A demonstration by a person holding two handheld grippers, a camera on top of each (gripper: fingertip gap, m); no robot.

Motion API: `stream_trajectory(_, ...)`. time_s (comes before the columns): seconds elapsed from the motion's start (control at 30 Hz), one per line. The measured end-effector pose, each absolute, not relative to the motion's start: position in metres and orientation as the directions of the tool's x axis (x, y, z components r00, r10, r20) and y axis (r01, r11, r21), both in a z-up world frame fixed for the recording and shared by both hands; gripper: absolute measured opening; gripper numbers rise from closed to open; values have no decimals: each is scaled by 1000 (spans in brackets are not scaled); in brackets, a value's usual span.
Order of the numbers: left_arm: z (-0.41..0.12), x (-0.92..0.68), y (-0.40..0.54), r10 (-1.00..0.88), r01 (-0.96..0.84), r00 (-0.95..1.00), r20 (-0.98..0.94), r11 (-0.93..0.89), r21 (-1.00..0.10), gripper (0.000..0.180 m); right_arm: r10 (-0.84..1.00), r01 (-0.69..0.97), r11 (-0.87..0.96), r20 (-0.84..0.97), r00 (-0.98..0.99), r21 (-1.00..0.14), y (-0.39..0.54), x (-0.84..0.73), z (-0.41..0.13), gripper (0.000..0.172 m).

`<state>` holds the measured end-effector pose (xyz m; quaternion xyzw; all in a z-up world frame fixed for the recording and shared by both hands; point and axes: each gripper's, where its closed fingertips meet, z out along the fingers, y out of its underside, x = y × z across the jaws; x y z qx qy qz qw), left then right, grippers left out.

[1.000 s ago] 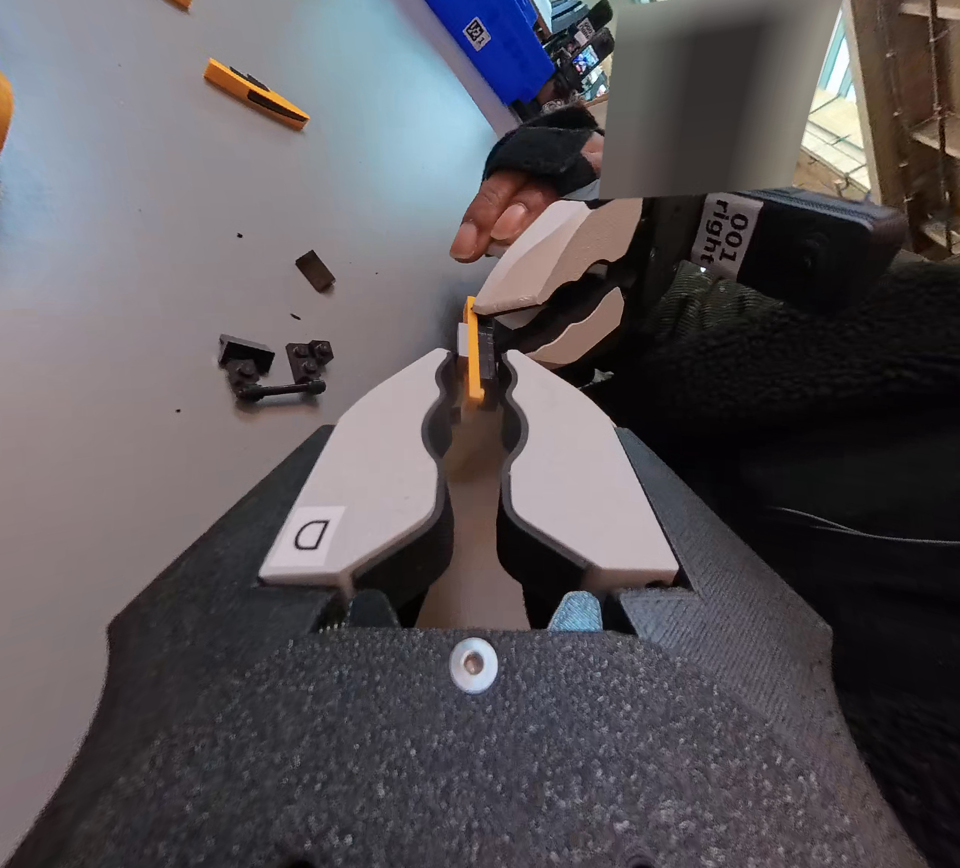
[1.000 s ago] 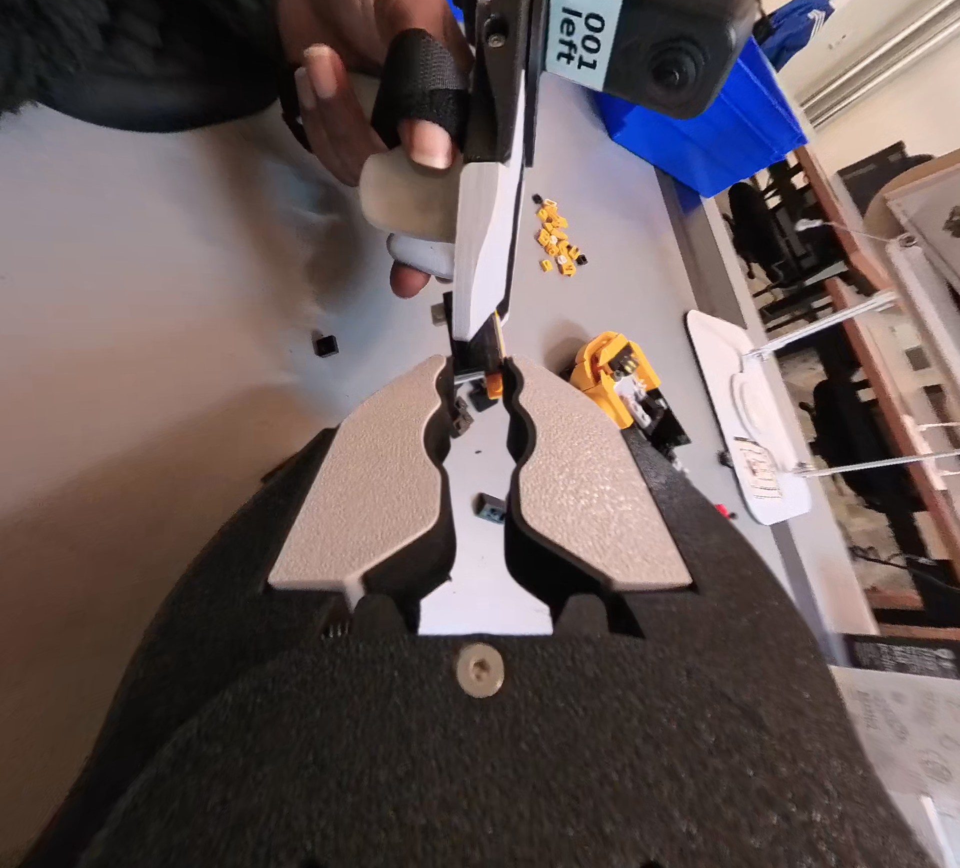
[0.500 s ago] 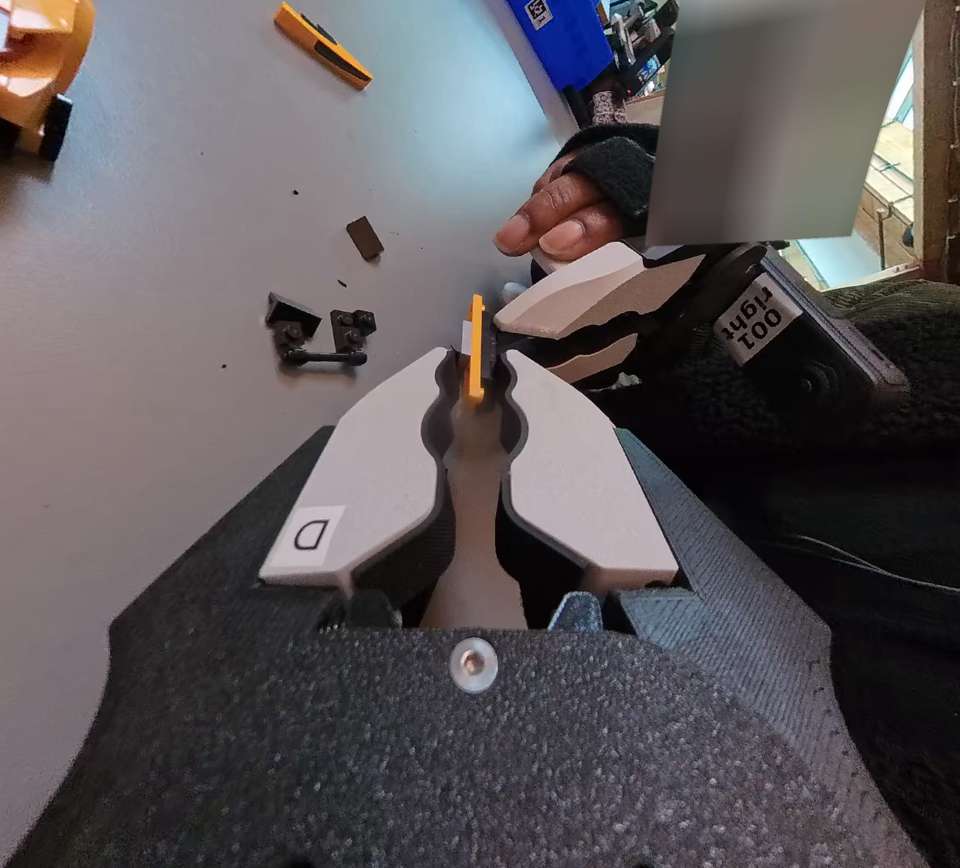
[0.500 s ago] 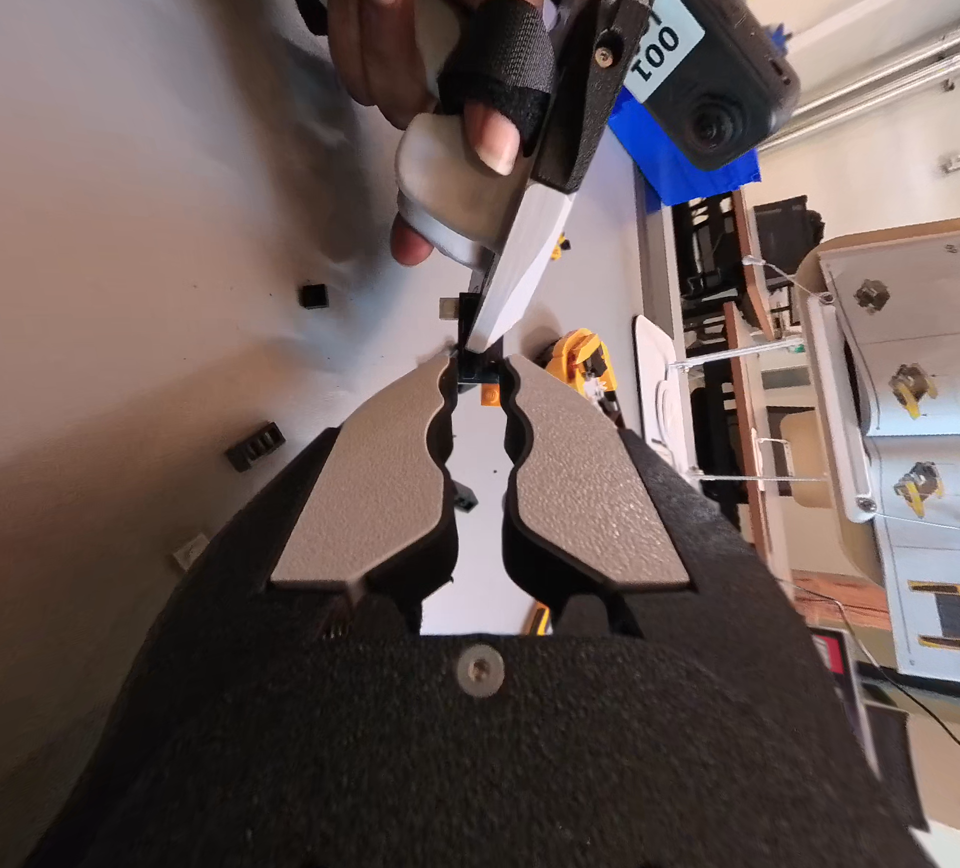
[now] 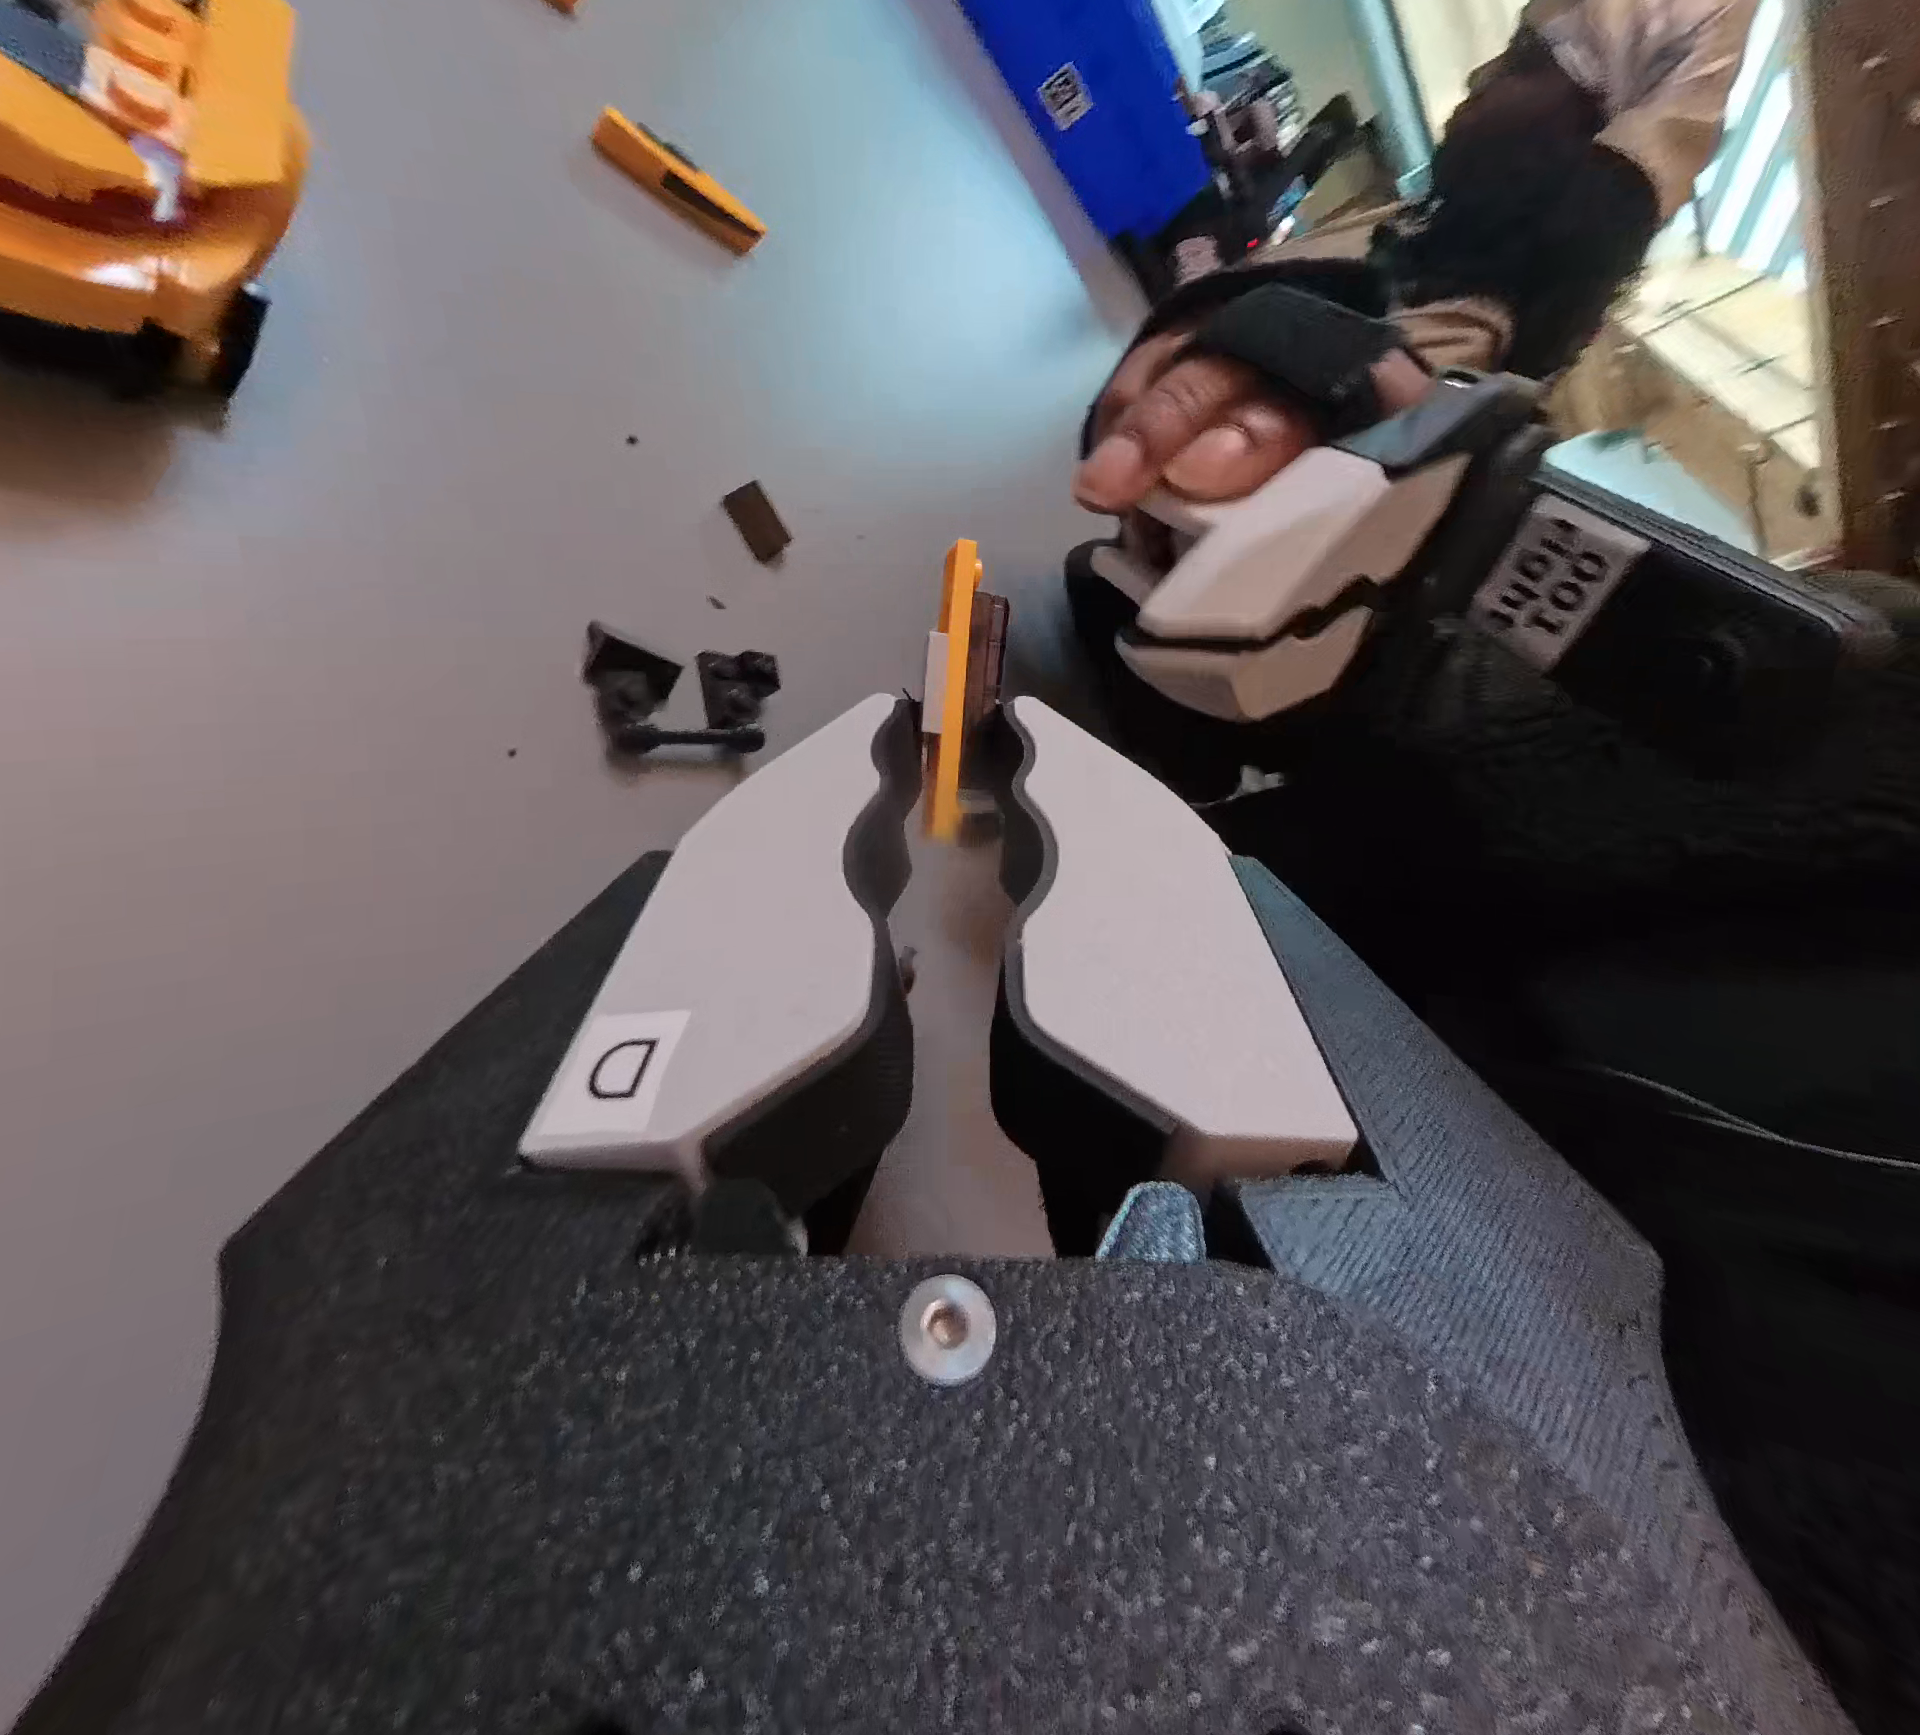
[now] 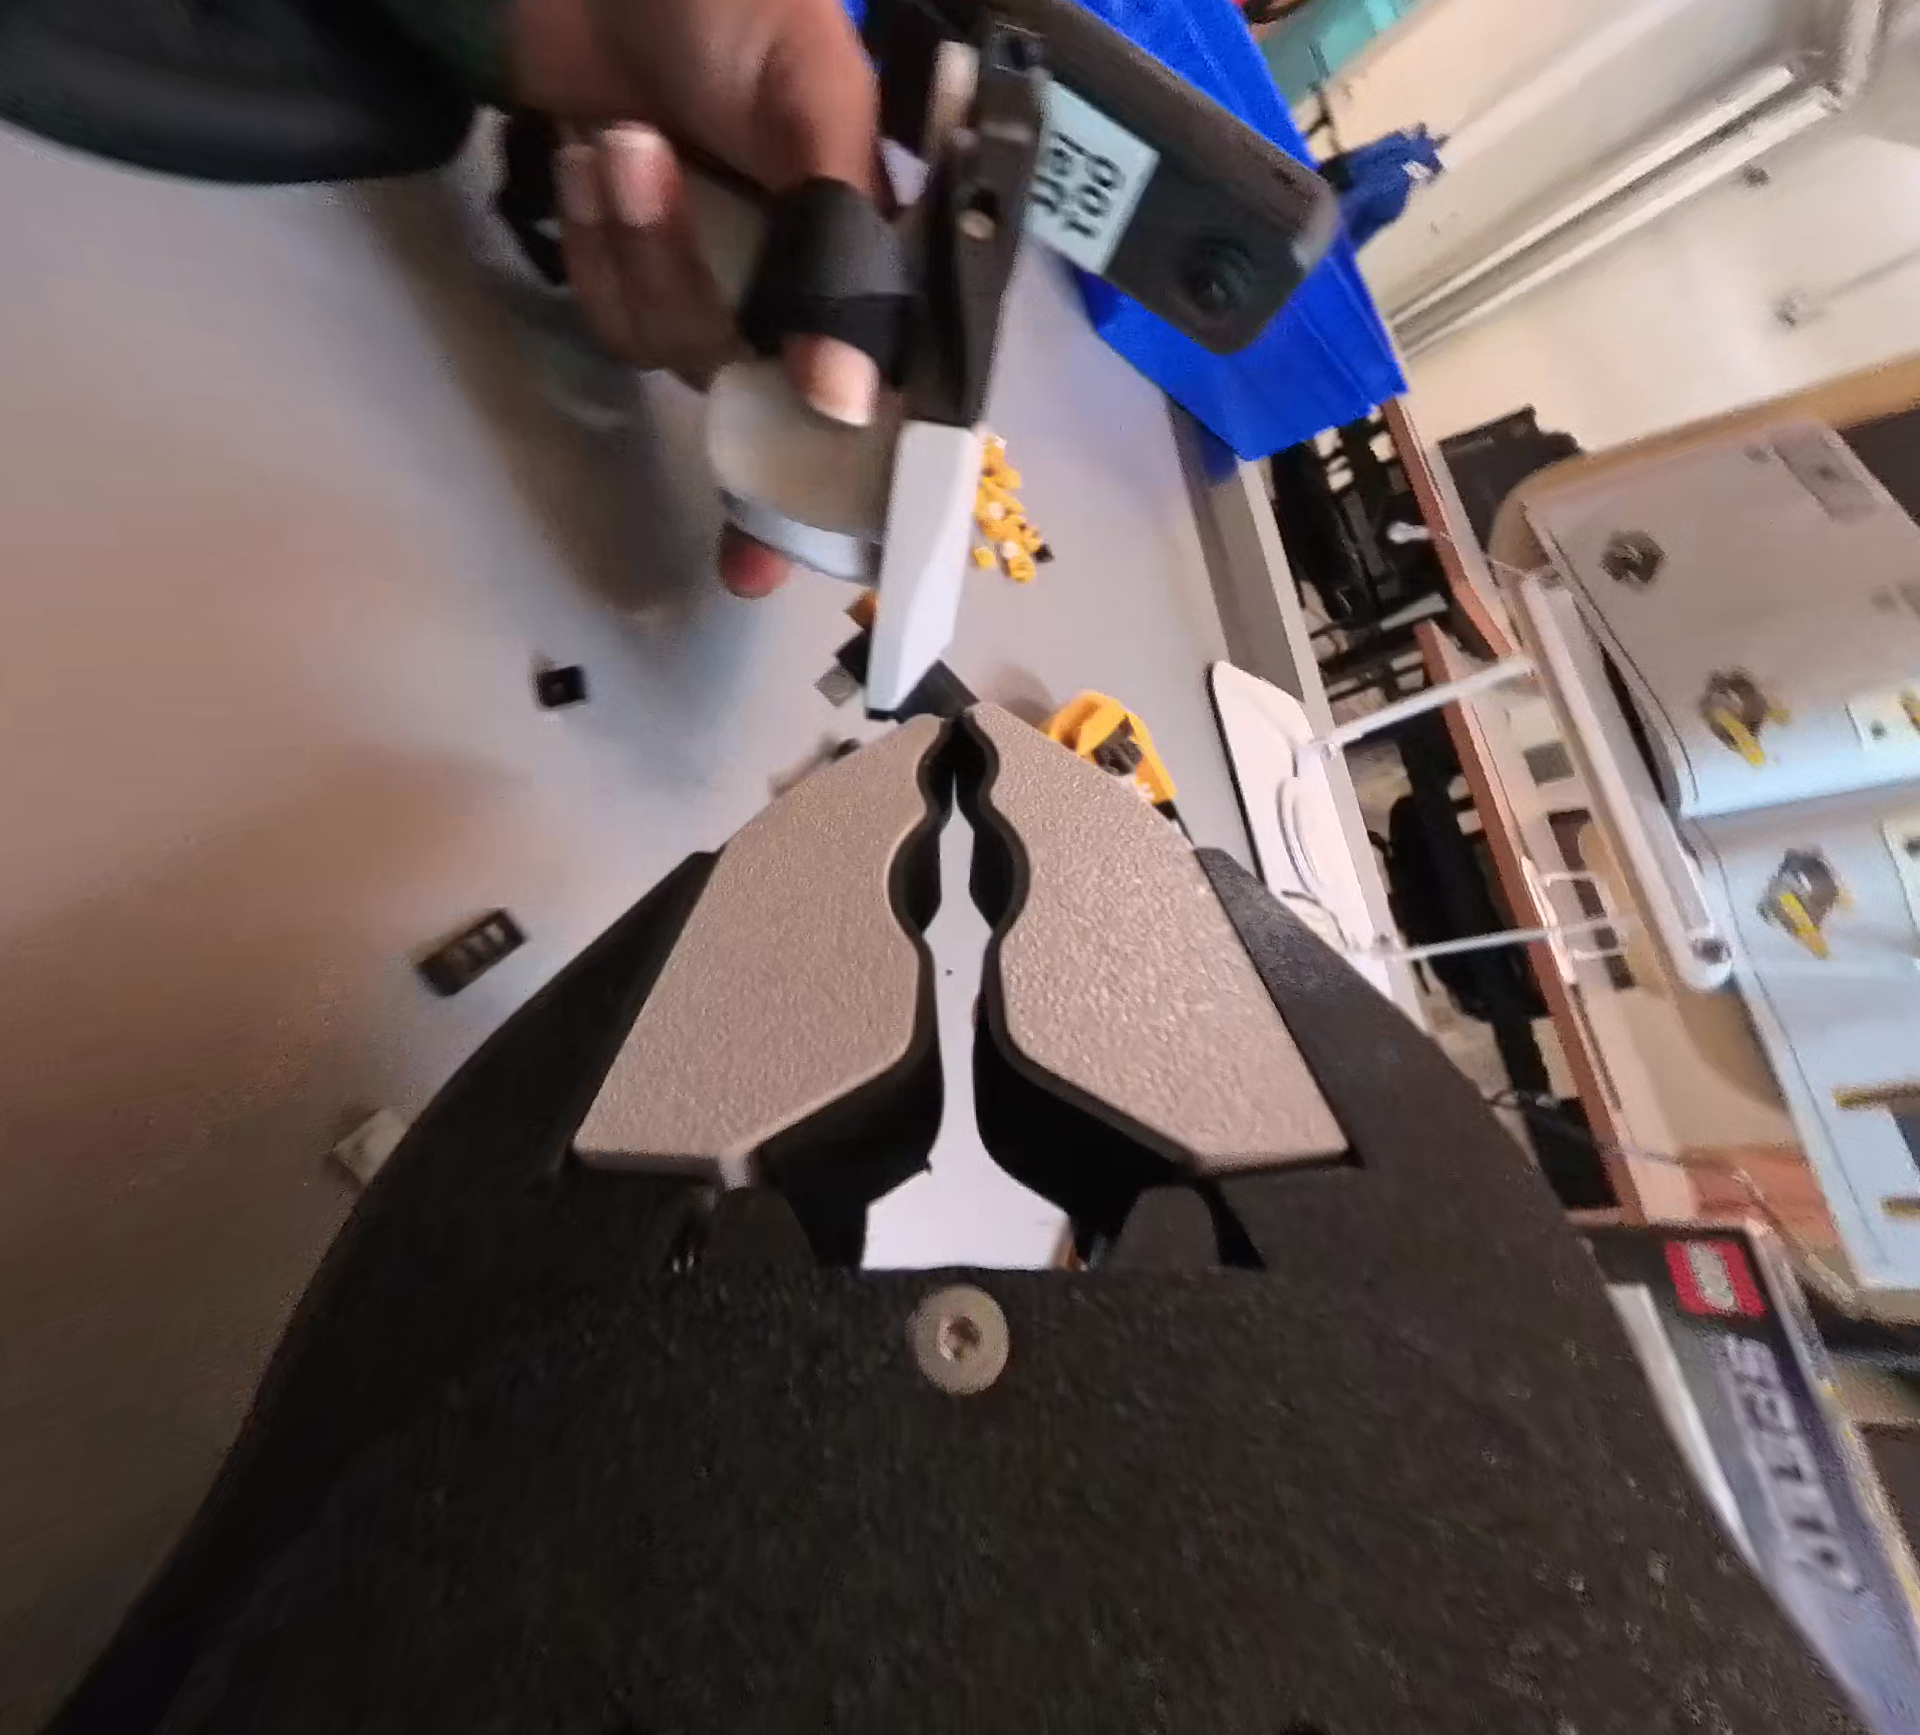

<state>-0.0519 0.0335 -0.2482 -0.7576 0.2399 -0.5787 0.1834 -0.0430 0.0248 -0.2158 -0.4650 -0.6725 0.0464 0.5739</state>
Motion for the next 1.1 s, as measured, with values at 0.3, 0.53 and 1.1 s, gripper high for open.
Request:
stream_trajectory(0.3, -170, -54, 26, -841, 110, 27, 541, -535, -838, 14, 926, 194, 99, 162, 341, -976, 40, -43, -174, 21)
stream_trajectory(0.53, -147, -52, 7, -980, 221, 30, 198, -186, -957, 14, 962, 26, 92, 95, 257, -995, 11, -49, -142, 20)
stream_trajectory(1.1, -151, -44, -33, -955, 136, -221, 196, -229, -964, 14, 991, 9, 132, 131, -32, -991, -25, -51, -146, 4)
